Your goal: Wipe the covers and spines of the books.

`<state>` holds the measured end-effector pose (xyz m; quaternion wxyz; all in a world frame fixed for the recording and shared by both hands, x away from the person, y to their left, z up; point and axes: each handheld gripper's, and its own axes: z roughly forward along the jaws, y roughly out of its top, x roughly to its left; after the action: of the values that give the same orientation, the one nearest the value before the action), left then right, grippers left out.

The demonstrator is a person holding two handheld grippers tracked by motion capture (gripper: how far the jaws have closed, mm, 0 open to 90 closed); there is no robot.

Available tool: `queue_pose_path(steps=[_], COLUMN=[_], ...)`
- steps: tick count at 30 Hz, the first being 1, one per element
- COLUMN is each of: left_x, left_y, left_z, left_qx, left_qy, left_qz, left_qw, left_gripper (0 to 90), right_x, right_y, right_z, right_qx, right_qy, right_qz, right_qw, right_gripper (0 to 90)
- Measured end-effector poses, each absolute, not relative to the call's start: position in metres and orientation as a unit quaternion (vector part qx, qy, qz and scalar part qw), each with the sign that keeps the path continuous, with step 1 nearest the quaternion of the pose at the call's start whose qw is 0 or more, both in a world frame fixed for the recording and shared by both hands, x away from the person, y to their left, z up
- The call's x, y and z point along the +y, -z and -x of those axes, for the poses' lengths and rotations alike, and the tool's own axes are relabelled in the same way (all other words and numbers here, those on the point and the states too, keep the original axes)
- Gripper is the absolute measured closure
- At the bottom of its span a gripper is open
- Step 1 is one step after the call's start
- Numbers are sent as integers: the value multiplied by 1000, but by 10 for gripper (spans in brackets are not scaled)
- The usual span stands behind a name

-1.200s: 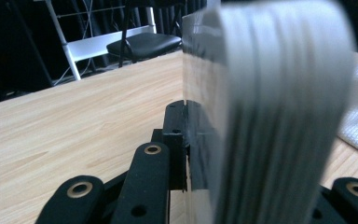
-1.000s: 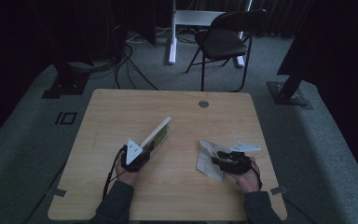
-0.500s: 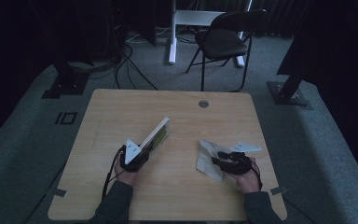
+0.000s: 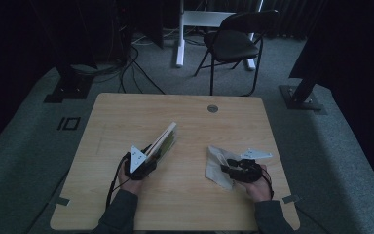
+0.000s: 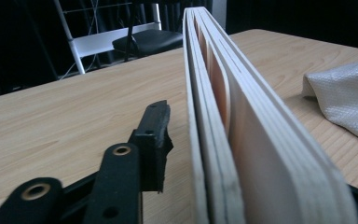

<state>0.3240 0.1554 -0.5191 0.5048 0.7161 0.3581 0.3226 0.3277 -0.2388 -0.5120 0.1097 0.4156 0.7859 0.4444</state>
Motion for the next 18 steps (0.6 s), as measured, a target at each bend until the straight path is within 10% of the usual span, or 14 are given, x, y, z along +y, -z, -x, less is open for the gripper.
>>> queue_pose_path(steps=[18], left_x=[156], left_y=[514], left_z=[-315], left_qx=[362], left_qy=[-319], left_qz=[-713], left_qw=[508], left_gripper=[317], right_x=[-238], right_y=[514], right_z=[-327], right_qx=[788], right_qy=[-443], right_qz=[-415], right_qw=[106], right_gripper=[542])
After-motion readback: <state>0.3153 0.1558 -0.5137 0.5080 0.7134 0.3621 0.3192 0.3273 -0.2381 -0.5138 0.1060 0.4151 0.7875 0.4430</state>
